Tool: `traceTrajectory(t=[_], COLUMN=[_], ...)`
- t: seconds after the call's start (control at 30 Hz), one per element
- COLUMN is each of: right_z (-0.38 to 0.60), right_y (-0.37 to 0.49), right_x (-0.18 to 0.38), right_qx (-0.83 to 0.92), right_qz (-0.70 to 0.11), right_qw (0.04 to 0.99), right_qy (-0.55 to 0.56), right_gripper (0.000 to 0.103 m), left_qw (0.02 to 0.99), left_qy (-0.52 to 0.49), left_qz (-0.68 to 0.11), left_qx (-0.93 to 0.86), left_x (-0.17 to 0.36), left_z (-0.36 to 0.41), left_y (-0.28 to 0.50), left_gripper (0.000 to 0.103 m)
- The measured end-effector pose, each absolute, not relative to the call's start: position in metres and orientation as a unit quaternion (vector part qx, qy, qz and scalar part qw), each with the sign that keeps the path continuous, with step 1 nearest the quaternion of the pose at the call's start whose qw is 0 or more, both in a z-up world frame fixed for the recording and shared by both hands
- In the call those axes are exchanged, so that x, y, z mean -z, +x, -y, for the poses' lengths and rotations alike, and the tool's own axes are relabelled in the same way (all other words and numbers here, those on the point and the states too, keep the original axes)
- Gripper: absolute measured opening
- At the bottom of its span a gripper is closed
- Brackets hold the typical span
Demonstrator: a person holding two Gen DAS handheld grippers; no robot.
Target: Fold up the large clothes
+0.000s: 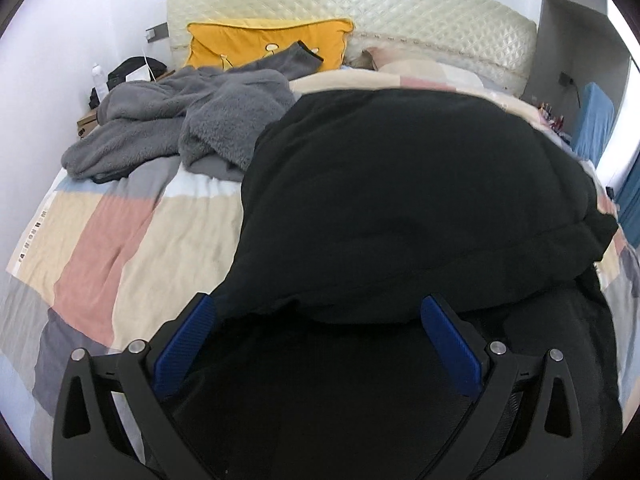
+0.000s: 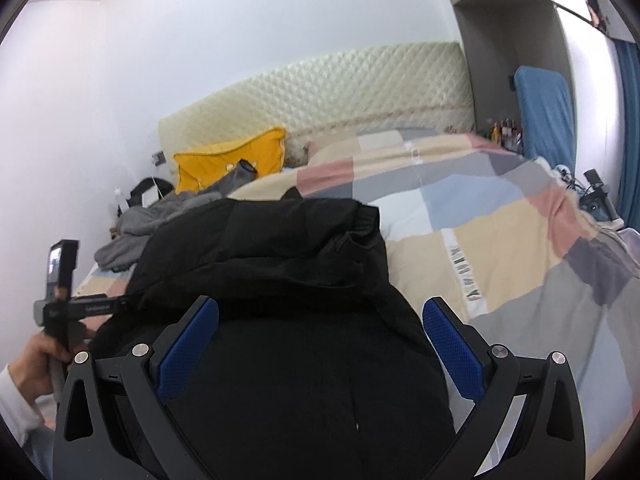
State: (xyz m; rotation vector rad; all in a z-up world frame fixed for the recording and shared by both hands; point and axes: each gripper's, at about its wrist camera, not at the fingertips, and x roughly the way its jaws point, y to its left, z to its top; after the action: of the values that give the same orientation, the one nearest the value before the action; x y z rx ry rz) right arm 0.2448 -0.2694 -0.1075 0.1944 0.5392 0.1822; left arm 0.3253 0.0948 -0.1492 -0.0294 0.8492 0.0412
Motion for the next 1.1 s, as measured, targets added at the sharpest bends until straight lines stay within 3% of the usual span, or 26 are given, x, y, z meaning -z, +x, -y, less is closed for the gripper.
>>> traceTrajectory(t=[0.43, 0.83, 0.93, 1.0, 1.03, 1.1], right_z=[0.276, 0.314, 0.299, 0.283, 0.277, 0.269], right_y=[0.331, 0.363, 0.375, 0.382, 0.384, 0.385], right_x=[0.150, 0.169, 0.174, 0.177, 0.178, 0.177], right_qx=[-0.108, -0.149, -0.174, -0.184, -0.188, -0.179], right_qz=[-0.315, -0.320, -0.334, -0.345, -0.348, -0.350], right_qw=[0.935, 0.906, 0.898, 0.897, 0.898, 0.903], right_qy=[0.118, 0.233, 0.227, 0.205, 0.195, 0.176], right_gripper=[0.103, 0.100, 0.089, 0.066, 0.060, 0.030], left_qw=[0.906, 0.911, 0.910, 0.908, 0.907, 0.905], left_qy=[-0.020, 0.000, 0.000, 0.002, 0.006, 0.014], left_qz=[-0.421, -0.407, -0.409, -0.411, -0.414, -0.419], left_qx=[-0.044, -0.071, -0.074, -0.074, -0.073, -0.068], left_x=[0.175, 0.181, 0.181, 0.179, 0.178, 0.175], left_z=[-0.115, -0.103, -0.105, -0.106, -0.105, -0.106], left_y=[0.349, 0.363, 0.365, 0.363, 0.362, 0.357], left_gripper=[0.103, 0.103, 0.103, 0.103, 0.103, 0.103])
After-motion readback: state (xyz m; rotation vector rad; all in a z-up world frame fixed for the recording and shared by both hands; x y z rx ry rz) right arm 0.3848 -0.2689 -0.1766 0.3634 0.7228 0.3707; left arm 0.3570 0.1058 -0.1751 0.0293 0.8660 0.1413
